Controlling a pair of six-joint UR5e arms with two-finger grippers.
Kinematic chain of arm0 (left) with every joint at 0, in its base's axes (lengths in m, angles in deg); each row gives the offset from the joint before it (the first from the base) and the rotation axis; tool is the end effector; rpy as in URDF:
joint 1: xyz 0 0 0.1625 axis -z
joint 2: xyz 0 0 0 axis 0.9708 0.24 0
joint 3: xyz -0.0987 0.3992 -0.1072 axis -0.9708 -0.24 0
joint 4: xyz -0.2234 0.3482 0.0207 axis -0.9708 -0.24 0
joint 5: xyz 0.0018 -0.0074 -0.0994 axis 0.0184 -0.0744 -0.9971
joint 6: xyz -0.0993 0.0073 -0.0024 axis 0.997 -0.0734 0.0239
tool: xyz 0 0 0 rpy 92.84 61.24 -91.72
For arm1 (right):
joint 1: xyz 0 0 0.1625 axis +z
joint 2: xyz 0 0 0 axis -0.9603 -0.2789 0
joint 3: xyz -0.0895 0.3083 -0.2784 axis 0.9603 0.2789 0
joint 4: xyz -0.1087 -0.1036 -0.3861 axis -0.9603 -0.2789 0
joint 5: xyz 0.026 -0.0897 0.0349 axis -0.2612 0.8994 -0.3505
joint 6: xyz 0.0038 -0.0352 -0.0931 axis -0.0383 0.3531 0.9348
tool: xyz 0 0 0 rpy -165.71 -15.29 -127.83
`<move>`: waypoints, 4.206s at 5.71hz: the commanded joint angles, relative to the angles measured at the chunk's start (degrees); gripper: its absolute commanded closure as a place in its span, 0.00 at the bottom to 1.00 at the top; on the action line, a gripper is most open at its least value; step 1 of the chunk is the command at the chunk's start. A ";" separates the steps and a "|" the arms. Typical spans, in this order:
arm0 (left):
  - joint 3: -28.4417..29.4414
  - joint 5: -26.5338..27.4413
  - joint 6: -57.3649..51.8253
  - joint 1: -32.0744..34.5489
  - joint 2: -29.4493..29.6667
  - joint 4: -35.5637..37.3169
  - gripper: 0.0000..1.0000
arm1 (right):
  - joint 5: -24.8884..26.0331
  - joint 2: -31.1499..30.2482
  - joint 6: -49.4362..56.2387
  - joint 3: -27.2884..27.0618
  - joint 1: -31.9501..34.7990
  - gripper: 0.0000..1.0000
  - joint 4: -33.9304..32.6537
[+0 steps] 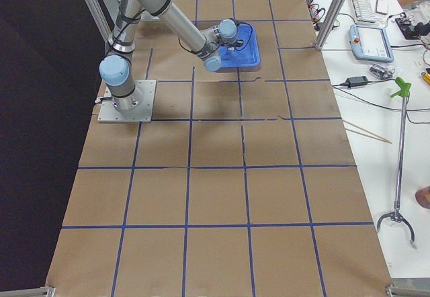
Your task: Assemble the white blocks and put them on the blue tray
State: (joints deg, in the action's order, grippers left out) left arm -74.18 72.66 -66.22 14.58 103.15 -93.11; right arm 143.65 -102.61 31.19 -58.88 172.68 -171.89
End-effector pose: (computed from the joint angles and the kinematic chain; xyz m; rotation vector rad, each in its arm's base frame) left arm -0.1378 -0.4861 0.4924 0.0392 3.1253 -0.1079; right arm 0.2678 -0.5013 0.1549 -1.7857 2.0156 -0.7089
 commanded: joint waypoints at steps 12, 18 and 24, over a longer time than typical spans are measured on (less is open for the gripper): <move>0.76 -0.72 -0.28 -0.87 -0.03 0.70 0.01 | 29.61 -23.12 -45.96 29.21 -10.90 0.00 66.55; 0.32 -0.46 -0.11 -0.60 -1.34 0.53 0.01 | 32.55 -27.34 -75.36 32.61 -9.06 0.00 77.42; 0.40 -0.63 0.07 -0.69 -0.91 0.61 0.01 | 32.81 -27.70 -75.27 32.15 -9.05 0.00 76.54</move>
State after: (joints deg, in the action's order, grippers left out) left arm -73.92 72.24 -66.17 13.76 101.78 -92.73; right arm 176.46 -130.31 -44.10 -26.76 163.67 -95.28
